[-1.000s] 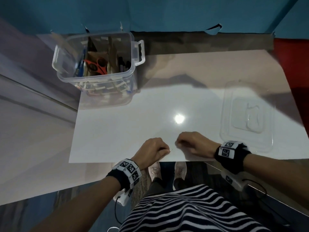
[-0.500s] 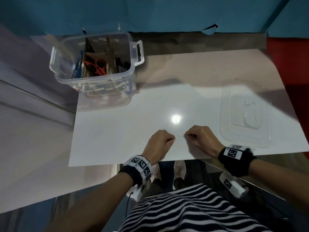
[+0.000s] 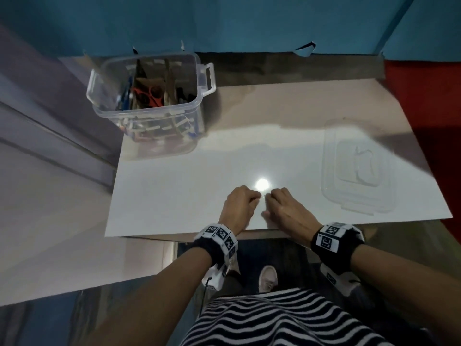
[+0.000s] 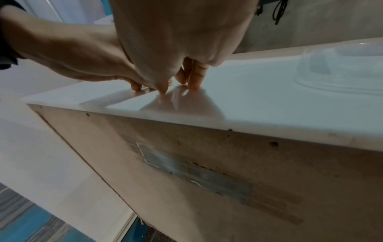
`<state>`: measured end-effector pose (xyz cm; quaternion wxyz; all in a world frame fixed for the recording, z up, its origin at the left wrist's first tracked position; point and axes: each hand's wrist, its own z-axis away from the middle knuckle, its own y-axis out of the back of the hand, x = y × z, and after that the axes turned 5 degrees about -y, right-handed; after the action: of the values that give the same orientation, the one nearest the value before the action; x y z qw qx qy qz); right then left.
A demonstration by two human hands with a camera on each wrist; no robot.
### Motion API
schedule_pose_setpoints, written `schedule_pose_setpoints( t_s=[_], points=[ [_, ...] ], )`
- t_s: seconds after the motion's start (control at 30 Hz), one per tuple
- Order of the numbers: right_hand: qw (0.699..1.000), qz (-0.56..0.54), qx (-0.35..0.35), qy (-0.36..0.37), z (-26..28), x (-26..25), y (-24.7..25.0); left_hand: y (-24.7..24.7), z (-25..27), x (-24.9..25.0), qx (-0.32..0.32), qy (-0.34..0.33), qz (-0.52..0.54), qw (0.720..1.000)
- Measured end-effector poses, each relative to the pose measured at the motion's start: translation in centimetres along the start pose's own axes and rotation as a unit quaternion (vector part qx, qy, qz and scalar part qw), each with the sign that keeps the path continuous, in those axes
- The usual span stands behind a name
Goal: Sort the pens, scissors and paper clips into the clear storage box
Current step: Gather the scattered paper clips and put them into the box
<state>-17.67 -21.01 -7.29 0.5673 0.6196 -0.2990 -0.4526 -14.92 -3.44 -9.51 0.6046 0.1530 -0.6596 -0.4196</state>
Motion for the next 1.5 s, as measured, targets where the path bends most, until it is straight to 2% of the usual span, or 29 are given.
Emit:
schedule_pose_setpoints(
  t_s=[0.1,0.2,0.27,0.33,0.43,0.53,0.63,0.7,0.77,0.93,1.1,1.23,1.3,1.37,1.43,1.5],
  points=[
    [0.997,0.057,-0.021,0.051,1.1,-0.4,-0.4,-0.1,0.9,1.2,0.021,0.031,0.012,0.999],
    [0.989,0.096,-0.061,0.091,3.4,-0.6,-1.0,-1.0,2.4,1.7,0.047,0.033,0.002,0.998],
    [0.987,0.1,-0.047,0.113,4.5,-1.5,-1.7,-1.3,4.0,1.1,0.074,0.041,0.005,0.996],
    [0.989,0.087,-0.003,0.118,5.0,-1.3,-2.2,-1.7,4.9,1.0,0.098,0.04,0.013,0.994],
    [0.989,0.054,0.029,0.133,4.7,-0.9,-3.2,-2.4,5.6,0.9,0.083,0.069,0.026,0.994],
    [0.994,0.005,0.007,0.111,4.6,-0.4,-3.3,-2.4,5.7,1.5,0.076,0.089,0.056,0.992],
    [0.993,-0.113,-0.018,0.027,4.0,0.4,-2.9,-1.8,5.6,1.7,0.057,0.106,0.069,0.99],
    [0.974,-0.222,-0.016,-0.05,3.2,0.7,-1.7,-1.1,5.3,1.6,0.05,0.103,0.068,0.991],
    [0.953,-0.286,0.004,-0.096,1.6,0.5,0.1,0.7,4.8,1.4,0.068,0.102,0.071,0.99],
    [0.922,-0.368,0.043,-0.113,-6.2,-2.0,5.2,9.2,1.0,0.6,0.169,0.087,0.093,0.977],
    [0.892,-0.428,0.116,-0.085,-18.6,-6.5,10.9,22.2,-4.4,-1.3,0.278,0.039,0.118,0.953],
    [0.905,-0.393,0.156,-0.043,-28.6,-10.4,15.2,31.8,-9.1,-5.0,0.341,0.049,0.097,0.934],
    [0.917,-0.352,0.179,-0.051,-33.2,-12.0,15.9,34.7,-11.1,-6.9,0.344,0.065,0.063,0.935],
    [0.933,-0.309,0.164,-0.087,-36.8,-13.3,16.1,35.9,-13.4,-8.3,0.334,0.076,0.046,0.939],
    [0.945,-0.278,0.115,-0.127,-38.9,-14.1,16.1,36.1,-15.5,-8.8,0.29,0.105,0.005,0.951],
    [0.943,-0.277,0.065,-0.174,-39.9,-14.1,15.8,35.9,-17.0,-9.0,0.212,0.178,-0.064,0.959]
  ],
)
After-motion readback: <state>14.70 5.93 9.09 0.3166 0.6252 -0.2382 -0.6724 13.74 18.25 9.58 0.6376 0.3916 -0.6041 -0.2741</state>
